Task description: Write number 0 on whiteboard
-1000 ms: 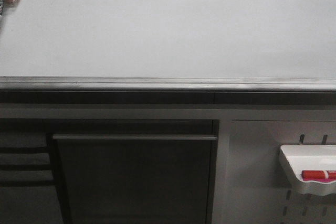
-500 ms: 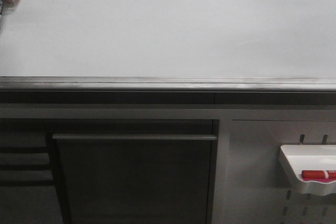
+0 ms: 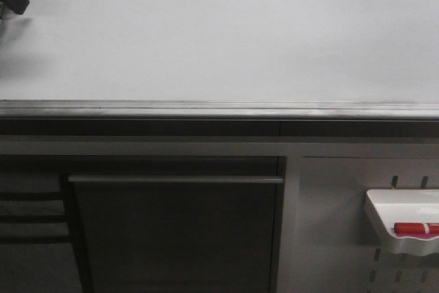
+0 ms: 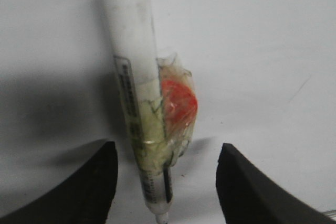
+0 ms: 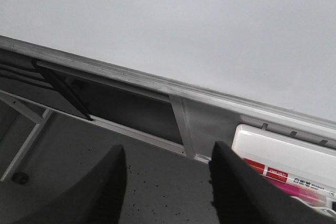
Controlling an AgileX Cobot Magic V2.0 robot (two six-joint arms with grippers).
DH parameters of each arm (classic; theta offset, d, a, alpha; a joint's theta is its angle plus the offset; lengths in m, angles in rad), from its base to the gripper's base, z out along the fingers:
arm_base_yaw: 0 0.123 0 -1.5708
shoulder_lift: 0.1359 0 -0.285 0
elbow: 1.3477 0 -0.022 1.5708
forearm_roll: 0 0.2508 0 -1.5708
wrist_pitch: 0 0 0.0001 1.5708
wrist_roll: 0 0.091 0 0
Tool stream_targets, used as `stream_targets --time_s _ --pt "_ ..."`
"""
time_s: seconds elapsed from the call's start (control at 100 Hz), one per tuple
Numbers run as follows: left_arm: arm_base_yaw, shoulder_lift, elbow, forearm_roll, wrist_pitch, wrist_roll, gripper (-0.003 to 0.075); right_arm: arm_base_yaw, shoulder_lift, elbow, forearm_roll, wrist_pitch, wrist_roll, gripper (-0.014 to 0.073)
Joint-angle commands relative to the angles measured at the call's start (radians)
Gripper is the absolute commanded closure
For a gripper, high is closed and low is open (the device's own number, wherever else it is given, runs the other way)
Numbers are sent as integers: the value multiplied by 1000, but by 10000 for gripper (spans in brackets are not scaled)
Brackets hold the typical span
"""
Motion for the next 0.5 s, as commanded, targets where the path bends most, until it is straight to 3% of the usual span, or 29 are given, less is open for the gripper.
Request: stream_targets --time_s 0.0,0.37,0.49 --pt "-6 -18 -46 -4 -41 0 334 2 -1 -38 14 -62 -15 263" --pt "-6 31 -85 -3 -16 0 335 2 -1 -38 14 -65 -15 263" --pt "-6 31 -89 -3 -6 0 424 2 -1 -38 13 -65 -15 263"
